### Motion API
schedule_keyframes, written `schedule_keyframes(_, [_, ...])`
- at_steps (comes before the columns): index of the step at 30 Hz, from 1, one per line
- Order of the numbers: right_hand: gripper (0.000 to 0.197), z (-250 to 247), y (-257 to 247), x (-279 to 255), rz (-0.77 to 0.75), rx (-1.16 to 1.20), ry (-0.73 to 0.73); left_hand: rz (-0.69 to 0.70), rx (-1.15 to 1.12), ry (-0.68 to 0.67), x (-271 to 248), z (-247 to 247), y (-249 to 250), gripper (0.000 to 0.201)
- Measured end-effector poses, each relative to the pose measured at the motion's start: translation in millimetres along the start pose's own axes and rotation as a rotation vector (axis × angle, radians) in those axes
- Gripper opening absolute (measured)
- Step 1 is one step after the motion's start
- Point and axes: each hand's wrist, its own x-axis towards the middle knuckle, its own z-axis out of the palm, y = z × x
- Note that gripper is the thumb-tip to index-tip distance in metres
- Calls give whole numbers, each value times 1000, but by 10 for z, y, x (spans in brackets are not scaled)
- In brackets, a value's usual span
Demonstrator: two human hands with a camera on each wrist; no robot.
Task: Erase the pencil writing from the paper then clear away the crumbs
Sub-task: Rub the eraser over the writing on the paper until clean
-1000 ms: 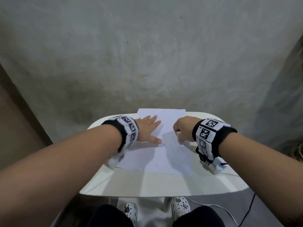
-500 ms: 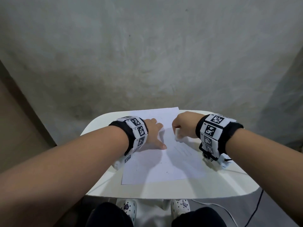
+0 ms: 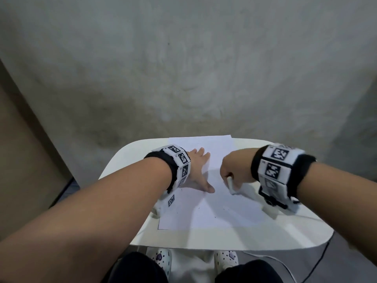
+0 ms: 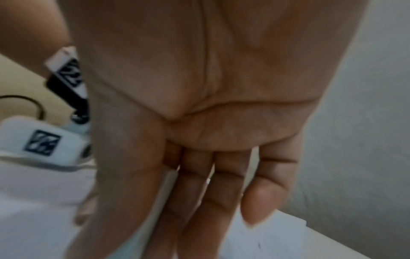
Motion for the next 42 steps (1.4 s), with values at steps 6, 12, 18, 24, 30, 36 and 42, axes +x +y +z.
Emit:
schedule_keyframes(6, [20, -82, -8, 314, 25, 135, 352, -24, -15, -57, 20, -16, -19, 129])
schedule_keyframes(12, [15, 253, 33, -133, -19, 78, 190, -20, -38, -60, 43, 24, -35, 135])
schedule_keyframes(18, [10, -14, 16, 22, -1, 99, 87, -17, 1, -18, -14, 10, 31, 129])
schedule_keyframes(24, [10, 162, 65, -46, 34, 127, 286, -18, -28, -65, 77, 0, -8, 135])
schedule_keyframes(30, [15, 171, 62, -186, 1, 124, 26, -20, -29, -69, 91, 60, -64, 137])
schedule_keyframes(36, [13, 276, 145, -87, 22, 244, 315, -12, -24, -62, 62, 44, -73, 135])
schedule_keyframes(42, [11, 277, 193, -214, 5, 187, 61, -15, -20, -48, 18, 41, -37, 132])
